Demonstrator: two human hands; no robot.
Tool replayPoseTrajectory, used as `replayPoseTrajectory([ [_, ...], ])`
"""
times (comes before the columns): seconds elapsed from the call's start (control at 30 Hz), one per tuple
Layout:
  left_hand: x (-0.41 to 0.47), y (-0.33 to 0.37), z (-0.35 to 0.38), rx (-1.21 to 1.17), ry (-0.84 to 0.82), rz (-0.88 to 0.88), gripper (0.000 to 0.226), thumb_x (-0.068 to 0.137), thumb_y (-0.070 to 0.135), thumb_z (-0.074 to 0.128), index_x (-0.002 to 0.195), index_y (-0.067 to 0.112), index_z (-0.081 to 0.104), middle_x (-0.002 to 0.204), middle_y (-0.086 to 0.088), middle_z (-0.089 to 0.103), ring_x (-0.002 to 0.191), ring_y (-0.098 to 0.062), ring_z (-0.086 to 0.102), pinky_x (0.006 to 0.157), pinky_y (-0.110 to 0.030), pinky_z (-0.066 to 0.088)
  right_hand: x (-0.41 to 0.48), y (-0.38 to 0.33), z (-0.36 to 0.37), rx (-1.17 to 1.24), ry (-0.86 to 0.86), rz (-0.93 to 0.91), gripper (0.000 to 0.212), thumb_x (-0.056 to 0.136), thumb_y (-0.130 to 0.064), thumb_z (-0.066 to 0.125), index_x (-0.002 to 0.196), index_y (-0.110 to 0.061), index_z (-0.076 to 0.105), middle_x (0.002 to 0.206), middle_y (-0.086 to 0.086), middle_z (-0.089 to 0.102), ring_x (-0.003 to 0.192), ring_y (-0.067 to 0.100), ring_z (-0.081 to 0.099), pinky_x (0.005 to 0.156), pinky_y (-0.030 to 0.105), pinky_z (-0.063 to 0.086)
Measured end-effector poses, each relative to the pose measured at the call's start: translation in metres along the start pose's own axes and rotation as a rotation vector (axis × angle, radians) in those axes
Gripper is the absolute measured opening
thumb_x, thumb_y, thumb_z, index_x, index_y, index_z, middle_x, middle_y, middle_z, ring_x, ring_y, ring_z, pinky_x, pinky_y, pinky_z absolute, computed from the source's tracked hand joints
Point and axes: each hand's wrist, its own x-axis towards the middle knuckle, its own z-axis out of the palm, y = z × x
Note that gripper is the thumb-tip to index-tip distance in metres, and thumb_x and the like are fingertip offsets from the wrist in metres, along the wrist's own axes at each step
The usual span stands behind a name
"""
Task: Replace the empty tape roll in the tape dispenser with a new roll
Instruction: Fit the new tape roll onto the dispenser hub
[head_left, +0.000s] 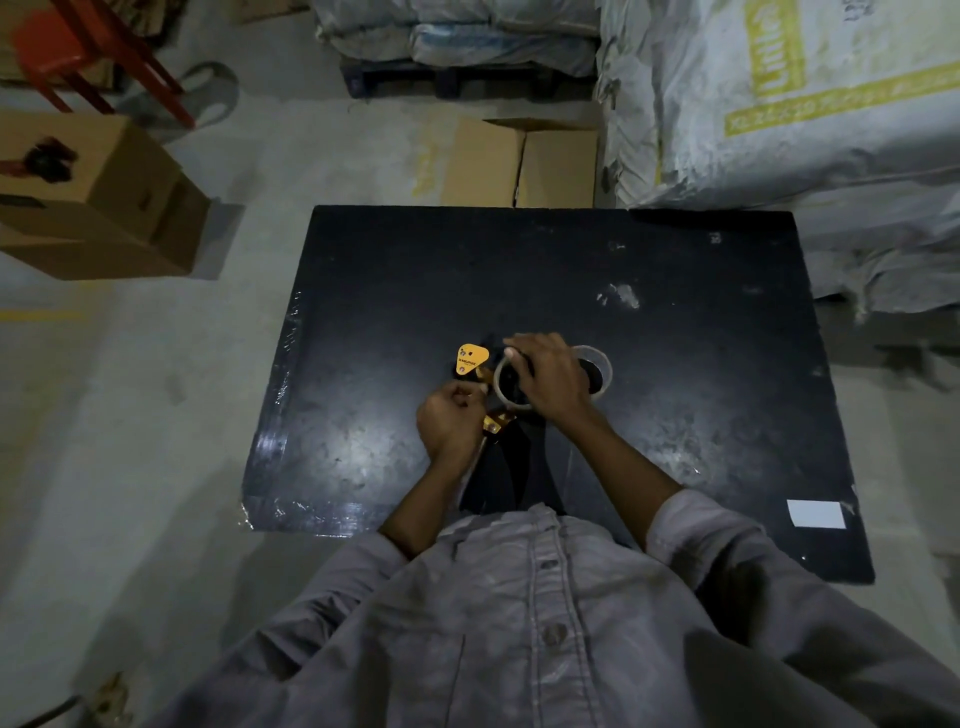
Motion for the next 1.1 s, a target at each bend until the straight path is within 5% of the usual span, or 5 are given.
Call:
replayPoseTrajectory([
  [0.3, 0.054, 0.014, 0.004, 0.145, 0.036, 0.130, 0.036, 0.115, 0.034, 0.057, 0.141, 0.018, 0.075, 0.139, -0.015, 0.074, 0.141, -0.037, 0.051, 0.109, -0.031, 0.026, -0.007, 0.000, 0.010, 0.185, 0.023, 0.101, 0.032, 0.118, -0.028, 0.054, 0.127, -0.013, 0.080, 0.123, 0.005, 0.079, 0.112, 0.023, 0.074, 0.093, 0.038, 0.058],
  [0.43, 0.075, 0.019, 0.018, 0.295, -0.147, 0.094, 0.069, 0.112, 0.071, 0.040, 0.172, 0.038, 0.037, 0.174, -0.018, 0.042, 0.161, -0.042, 0.027, 0.130, -0.063, 0.023, -0.007, 0.006, 0.019, 0.193, -0.003, 0.069, 0.031, 0.116, -0.025, 0.052, 0.122, -0.011, 0.079, 0.114, 0.007, 0.077, 0.104, 0.024, 0.072, 0.089, 0.044, 0.058],
  [0.63, 0.090, 0.000, 0.006, 0.175, -0.535, -0.029, 0.142, 0.068, 0.089, 0.085, 0.176, 0.048, 0.002, 0.188, -0.008, 0.007, 0.173, -0.038, 0.000, 0.134, -0.069, 0.005, -0.009, 0.012, 0.016, 0.299, -0.063, 0.095, 0.036, 0.117, -0.023, 0.045, 0.124, -0.015, 0.079, 0.119, 0.004, 0.077, 0.109, 0.019, 0.072, 0.095, 0.039, 0.057],
  [0.8, 0.099, -0.008, 0.007, -0.010, -0.612, -0.076, 0.061, 0.074, 0.066, 0.098, 0.117, 0.027, 0.079, 0.129, -0.006, 0.079, 0.127, -0.028, 0.073, 0.118, -0.062, 0.054, -0.008, 0.014, 0.021, 0.327, -0.076, 0.128, 0.042, 0.117, -0.024, 0.040, 0.122, -0.016, 0.081, 0.113, 0.006, 0.077, 0.101, 0.018, 0.071, 0.088, 0.039, 0.057],
  [1.1, 0.116, -0.041, 0.025, -0.029, -0.576, -0.130, 0.080, 0.046, 0.080, 0.104, 0.111, 0.075, 0.057, 0.144, 0.004, 0.059, 0.141, -0.026, 0.056, 0.117, -0.051, 0.055, -0.008, 0.010, 0.022, 0.091, 0.055, 0.052, 0.047, 0.114, -0.024, 0.037, 0.115, -0.017, 0.083, 0.106, 0.002, 0.084, 0.108, 0.018, 0.075, 0.129, 0.055, 0.028],
])
